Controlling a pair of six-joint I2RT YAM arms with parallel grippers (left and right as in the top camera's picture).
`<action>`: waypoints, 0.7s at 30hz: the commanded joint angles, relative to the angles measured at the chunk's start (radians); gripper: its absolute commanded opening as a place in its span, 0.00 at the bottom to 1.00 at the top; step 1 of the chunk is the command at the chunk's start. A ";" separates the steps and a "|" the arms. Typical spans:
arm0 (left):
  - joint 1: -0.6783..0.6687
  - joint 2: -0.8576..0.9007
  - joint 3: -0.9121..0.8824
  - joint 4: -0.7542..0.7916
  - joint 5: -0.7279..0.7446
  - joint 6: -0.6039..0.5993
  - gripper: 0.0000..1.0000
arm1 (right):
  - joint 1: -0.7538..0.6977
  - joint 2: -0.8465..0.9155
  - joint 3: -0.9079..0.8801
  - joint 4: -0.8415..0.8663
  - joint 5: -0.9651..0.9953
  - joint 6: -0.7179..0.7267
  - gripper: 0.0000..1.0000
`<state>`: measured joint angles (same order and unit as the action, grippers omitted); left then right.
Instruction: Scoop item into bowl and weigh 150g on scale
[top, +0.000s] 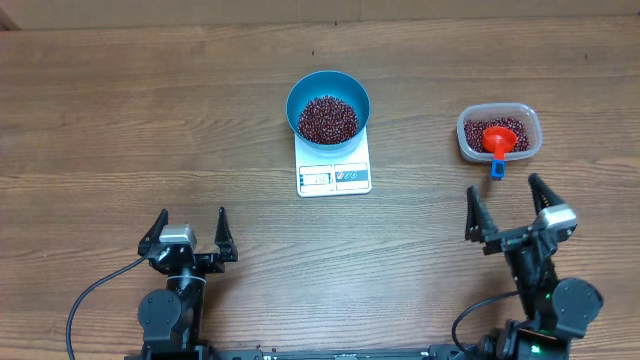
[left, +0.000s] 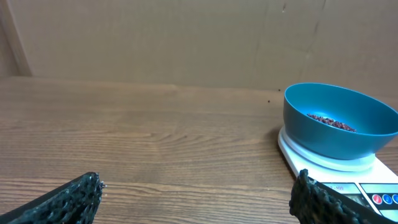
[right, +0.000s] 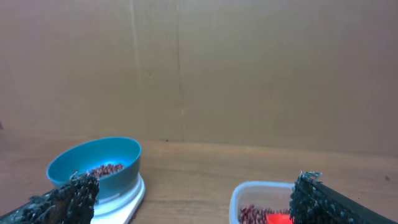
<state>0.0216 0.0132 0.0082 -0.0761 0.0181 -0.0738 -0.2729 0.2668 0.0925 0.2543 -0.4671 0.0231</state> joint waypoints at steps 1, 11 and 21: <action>0.006 -0.009 -0.003 -0.002 -0.007 0.019 1.00 | 0.004 -0.090 -0.087 -0.009 0.004 0.014 1.00; 0.006 -0.009 -0.003 -0.002 -0.007 0.019 1.00 | 0.005 -0.232 -0.085 -0.184 0.057 0.006 1.00; 0.006 -0.009 -0.003 -0.002 -0.007 0.019 1.00 | 0.005 -0.265 -0.085 -0.311 0.108 0.002 1.00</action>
<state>0.0216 0.0132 0.0082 -0.0761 0.0177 -0.0734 -0.2733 0.0120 0.0185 -0.0555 -0.3790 0.0261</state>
